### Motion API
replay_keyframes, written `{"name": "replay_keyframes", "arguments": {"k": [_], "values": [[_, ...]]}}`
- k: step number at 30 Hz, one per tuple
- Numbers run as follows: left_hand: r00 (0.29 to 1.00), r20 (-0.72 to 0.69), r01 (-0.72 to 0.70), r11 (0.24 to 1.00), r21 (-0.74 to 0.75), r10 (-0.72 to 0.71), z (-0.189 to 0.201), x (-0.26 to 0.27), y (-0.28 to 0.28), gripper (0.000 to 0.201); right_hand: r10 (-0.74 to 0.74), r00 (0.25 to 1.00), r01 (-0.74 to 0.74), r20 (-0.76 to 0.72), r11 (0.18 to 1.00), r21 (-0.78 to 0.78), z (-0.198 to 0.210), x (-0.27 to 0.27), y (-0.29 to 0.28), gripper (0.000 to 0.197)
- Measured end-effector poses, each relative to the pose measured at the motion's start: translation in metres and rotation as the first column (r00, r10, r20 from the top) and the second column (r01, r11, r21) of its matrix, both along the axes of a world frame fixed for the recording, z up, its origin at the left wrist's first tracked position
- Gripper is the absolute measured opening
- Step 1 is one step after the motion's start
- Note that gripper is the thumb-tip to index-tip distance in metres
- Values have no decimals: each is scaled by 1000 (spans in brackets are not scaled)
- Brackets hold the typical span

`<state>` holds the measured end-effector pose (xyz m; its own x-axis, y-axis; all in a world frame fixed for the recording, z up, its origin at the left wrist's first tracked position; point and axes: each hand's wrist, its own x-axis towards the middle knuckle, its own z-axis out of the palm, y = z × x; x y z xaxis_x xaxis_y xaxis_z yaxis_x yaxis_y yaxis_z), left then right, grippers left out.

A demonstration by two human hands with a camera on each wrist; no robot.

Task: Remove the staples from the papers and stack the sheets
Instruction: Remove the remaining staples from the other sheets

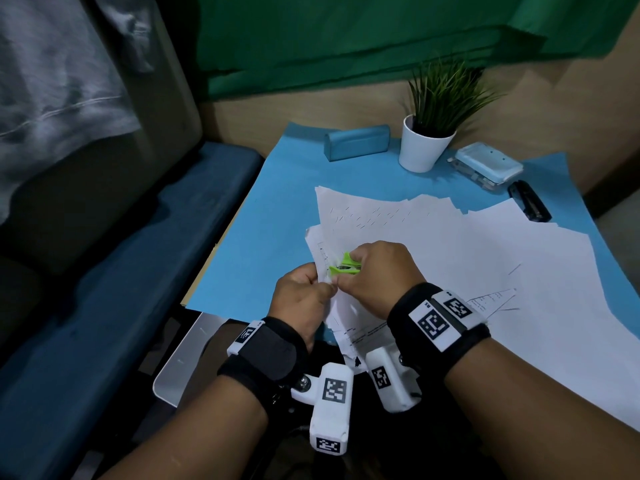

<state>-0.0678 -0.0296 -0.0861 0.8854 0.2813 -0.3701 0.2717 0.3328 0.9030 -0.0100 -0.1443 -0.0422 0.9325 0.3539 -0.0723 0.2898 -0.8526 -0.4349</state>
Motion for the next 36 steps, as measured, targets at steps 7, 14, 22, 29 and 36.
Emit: {"name": "replay_keyframes", "arguments": {"k": [7, 14, 22, 29, 36], "values": [[999, 29, -24, 1000, 0, 24, 4, 0, -2, 22, -6, 1000, 6, -18, 1000, 22, 1, 1, 1, 42], [993, -91, -82, 997, -13, 81, 9, 1, -6, 17, -107, 971, 165, -212, 947, 275, -14, 6, -3, 31], [971, -225, -105, 989, -102, 80, 7, 3, -5, 25, -72, 701, 657, -709, 452, 604, -27, 20, -20, 16], [964, -265, -48, 984, -169, 2, 9, 11, 3, 7, -95, 671, 692, -735, 435, 576, -36, 28, -46, 18], [957, -246, 148, 988, -43, -154, 11, 26, 7, 7, -145, 857, 393, -495, 805, 445, -32, 30, -40, 33]]}}
